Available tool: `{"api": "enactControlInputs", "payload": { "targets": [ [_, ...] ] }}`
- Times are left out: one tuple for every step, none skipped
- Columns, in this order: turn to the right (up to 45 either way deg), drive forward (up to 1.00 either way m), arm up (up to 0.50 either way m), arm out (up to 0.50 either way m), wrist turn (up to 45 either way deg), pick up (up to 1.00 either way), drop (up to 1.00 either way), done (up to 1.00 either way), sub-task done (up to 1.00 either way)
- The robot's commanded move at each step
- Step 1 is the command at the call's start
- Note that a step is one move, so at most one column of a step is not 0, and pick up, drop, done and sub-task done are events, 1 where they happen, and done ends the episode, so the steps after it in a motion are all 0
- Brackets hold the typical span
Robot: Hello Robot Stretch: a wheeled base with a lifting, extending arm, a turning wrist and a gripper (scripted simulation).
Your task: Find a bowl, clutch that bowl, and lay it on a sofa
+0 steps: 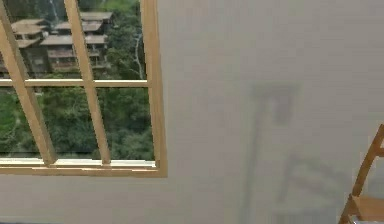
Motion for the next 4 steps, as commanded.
{"api": "enactControlInputs", "payload": {
  "targets": [
    [3.0,0.0,0.0,0.0,0.0,0.0,0.0,0.0,0.0],
    [0.0,0.45,0.0,0.0,0.0,0.0,0.0,0.0,0.0],
    [39.0,0.0,0.0,0.0,0.0,0.0,0.0,0.0,0.0],
    [0.0,0.45,0.0,0.0,0.0,0.0,0.0,0.0,0.0]
  ]
}}
